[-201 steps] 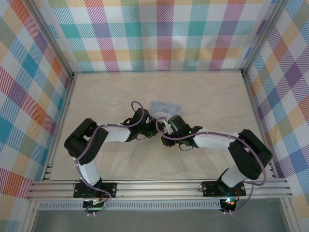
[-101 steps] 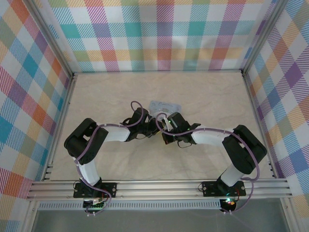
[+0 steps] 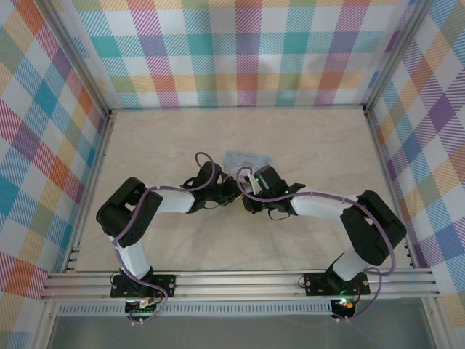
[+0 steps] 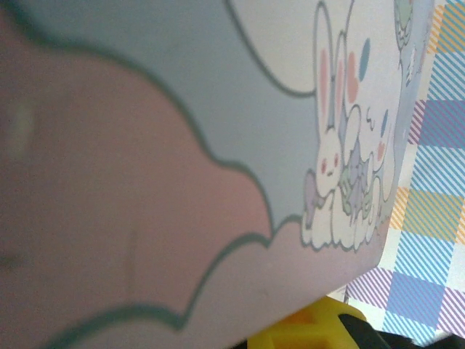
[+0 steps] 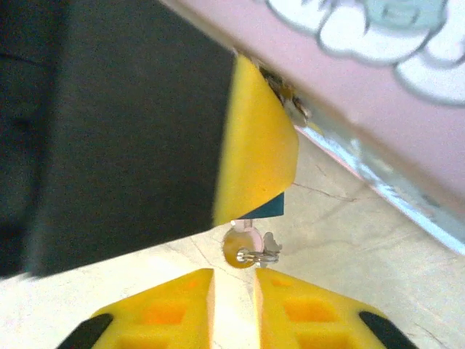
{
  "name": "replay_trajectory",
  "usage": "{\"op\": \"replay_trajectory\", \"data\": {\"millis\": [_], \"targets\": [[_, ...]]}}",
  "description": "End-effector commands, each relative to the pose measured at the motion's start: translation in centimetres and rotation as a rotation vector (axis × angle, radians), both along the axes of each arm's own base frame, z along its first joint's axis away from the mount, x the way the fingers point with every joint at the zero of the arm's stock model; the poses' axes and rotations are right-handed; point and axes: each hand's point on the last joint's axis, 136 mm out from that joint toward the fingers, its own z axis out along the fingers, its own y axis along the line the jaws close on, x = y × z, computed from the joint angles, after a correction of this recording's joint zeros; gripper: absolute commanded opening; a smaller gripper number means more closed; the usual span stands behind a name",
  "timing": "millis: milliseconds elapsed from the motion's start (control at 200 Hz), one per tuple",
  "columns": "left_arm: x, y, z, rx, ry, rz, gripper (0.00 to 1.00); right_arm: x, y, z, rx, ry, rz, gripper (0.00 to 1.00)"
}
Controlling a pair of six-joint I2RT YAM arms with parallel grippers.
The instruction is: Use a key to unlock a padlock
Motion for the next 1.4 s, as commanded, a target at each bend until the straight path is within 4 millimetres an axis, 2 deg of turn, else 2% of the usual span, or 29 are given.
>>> {"op": "replay_trajectory", "data": {"millis": [0, 200, 545, 1000, 1225, 1305, 1395], "targets": [[-0.7, 0.5, -0.7, 0.018, 0.065, -0.013, 0.0, -0.5, -0.8, 1.1, 0.001, -0.021, 0.011, 0.28], [-0.4, 0.3, -0.3, 0.01, 0.058, -0.014, 0.0, -0.7, -0.3, 2.1, 0.019, -0.014, 0.039, 0.36], [-0.4, 0.2, 0.5, 0.003, 0.048, -0.024, 0.0, 0.1, 1.0, 0.9, 0.006, 0.016, 0.062, 0.44], [-0.3, 0.0, 0.8, -0.006, 0.042, -0.029, 0.0, 1.3, 1.0, -0.2, -0.055, 0.013, 0.05, 0.38], [-0.2, -0.1, 0.9, -0.012, 0.041, -0.03, 0.0, 1.5, 0.9, -0.4, -0.071, 0.009, 0.051, 0.4], [-0.2, -0.1, 0.9, -0.014, 0.041, -0.032, 0.0, 1.6, 1.0, -0.4, -0.07, 0.006, 0.052, 0.33], [-0.2, -0.1, 0.9, -0.017, 0.04, -0.032, 0.0, 1.7, 1.2, -0.5, -0.073, 0.006, 0.061, 0.1]]}}
